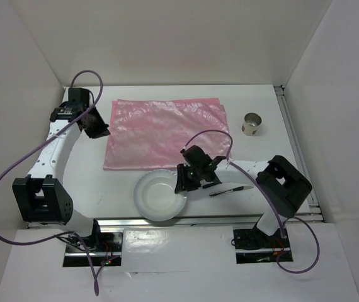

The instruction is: Set the dinner table for one person

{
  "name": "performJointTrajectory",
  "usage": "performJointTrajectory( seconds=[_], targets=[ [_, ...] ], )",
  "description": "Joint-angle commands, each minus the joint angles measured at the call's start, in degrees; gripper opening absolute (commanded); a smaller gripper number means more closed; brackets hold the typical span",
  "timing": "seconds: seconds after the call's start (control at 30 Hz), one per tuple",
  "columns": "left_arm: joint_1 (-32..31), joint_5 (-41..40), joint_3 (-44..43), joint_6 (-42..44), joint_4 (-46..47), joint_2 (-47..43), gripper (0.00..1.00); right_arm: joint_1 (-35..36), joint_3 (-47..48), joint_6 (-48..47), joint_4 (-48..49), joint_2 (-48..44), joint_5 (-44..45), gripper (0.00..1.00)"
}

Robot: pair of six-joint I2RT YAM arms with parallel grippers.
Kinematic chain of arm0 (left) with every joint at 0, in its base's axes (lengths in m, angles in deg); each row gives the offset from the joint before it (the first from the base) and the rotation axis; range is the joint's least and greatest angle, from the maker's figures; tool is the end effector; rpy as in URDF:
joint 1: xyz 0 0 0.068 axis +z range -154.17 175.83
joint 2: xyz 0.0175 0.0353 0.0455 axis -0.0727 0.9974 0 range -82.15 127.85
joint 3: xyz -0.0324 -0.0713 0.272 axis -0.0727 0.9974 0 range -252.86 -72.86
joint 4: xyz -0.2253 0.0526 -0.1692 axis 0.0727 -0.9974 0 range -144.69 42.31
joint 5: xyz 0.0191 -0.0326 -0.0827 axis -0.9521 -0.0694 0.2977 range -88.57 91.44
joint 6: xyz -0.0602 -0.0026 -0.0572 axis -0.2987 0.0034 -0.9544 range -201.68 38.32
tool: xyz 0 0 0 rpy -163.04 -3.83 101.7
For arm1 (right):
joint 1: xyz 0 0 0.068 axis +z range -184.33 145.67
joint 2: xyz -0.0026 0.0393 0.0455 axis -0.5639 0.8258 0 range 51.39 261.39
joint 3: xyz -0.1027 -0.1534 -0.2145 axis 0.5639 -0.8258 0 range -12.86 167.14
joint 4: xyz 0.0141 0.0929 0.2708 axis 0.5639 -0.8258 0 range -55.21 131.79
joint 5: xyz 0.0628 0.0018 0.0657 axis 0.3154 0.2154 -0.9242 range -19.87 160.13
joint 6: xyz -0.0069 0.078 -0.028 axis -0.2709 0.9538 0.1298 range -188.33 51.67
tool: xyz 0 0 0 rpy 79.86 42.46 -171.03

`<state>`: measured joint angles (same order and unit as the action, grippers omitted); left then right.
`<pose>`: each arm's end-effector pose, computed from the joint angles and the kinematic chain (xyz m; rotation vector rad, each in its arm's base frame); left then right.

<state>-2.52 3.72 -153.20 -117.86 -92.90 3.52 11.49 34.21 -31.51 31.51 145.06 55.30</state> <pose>0.3685 0.0078 0.3088 -0.7864 2.3495 -0.3107 0.2283 0.2615 0.1105 -0.3230 2.7439 0.8118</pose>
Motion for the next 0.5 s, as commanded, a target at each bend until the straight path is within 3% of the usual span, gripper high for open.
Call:
performJointTrajectory(
  seconds=[0.0, 0.13, 0.17, 0.3, 0.47],
  targets=[
    [-0.2, 0.7, 0.1, 0.7, 0.7, 0.1, 0.21, 0.3, 2.2, -0.7, -0.6, -1.5, 1.3, 0.26],
    [-0.2, 0.7, -0.4, 0.7, 0.7, 0.1, 0.21, 0.3, 3.3, -1.3, -3.0, -3.6, 1.3, 0.1],
    [-0.2, 0.7, -0.4, 0.7, 0.7, 0.1, 0.21, 0.3, 4.7, -1.3, -3.8, -4.4, 1.3, 0.0],
    [-0.2, 0.7, -1.8, 0.7, 0.1, 0.1, 0.21, -0.2, 8.2, -3.4, -7.9, -7.4, 2.1, 0.0],
    [-0.2, 0.7, -4.3, 1.2, -0.4, 0.1, 0.21, -6.1, 14.9, -7.5, -9.4, -10.6, -5.6, 0.0]
  ],
)
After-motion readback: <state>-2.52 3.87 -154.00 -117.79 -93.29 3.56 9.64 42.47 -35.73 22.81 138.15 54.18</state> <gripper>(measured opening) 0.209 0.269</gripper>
